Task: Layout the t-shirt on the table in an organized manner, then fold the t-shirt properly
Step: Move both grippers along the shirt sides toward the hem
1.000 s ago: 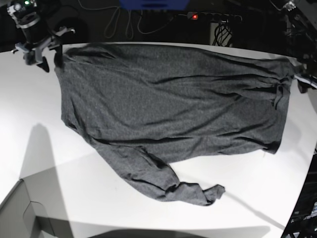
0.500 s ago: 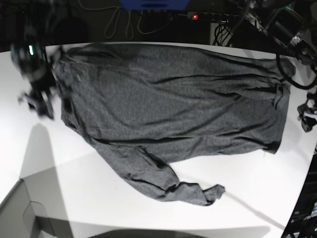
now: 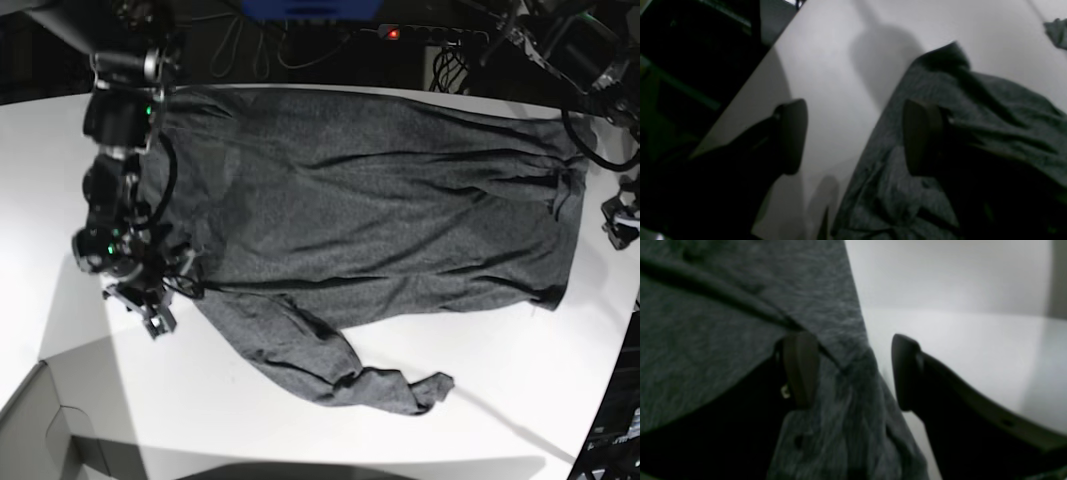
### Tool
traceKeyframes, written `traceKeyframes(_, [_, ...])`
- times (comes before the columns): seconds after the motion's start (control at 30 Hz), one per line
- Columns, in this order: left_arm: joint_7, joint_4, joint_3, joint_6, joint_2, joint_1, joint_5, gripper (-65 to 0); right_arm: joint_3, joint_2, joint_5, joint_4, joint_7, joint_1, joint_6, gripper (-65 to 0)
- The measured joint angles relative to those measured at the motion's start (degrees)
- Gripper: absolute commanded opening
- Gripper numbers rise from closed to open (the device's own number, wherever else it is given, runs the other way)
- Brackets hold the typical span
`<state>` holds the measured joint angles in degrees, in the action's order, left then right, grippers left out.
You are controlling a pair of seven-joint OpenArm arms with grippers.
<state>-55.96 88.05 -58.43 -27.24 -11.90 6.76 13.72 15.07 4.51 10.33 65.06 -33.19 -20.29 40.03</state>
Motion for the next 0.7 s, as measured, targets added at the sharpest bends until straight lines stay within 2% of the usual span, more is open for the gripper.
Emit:
traceKeyframes(0.1, [0.1,0.0,0.5,-0.2,-0.8,0.7,-0.7,-21.7,0.2,0.2,-0.2,-5.8,3.7,-2.9,0.0,-29.4])
traceKeyframes(0.3, [0.6,-5.3,2.7,-0.1,-1.3,7.1,-6.3,-21.7,0.2,1.2,-1.0,-14.1,12.3,-3.3,0.0,-31.2])
traceKeyframes(0.37, [1.9,-7.4,3.9,0.0,-1.3,8.5,-8.2,-21.7,0.2,1.7,-0.9,-14.9,13.0,-3.5,0.0,-36.1])
traceKeyframes(0.43, [6.3,-10.8,6.4,0.0,-1.3,10.6,-10.1,-21.7,0.3,2.3,-1.0,-15.0,13.9,-3.0,0.0,-43.7])
traceKeyframes(0.57, [12.3,-18.1,13.4,0.0,-1.1,14.5,-11.7,-21.7,0.4,2.4,-1.9,-14.8,16.1,-1.4,-0.2,-63.7])
traceKeyframes(0.7, [18.5,-28.7,18.4,0.0,-1.1,18.3,-13.6,-21.7,0.2,2.3,-2.2,-14.6,16.1,-0.9,-0.2,-65.0])
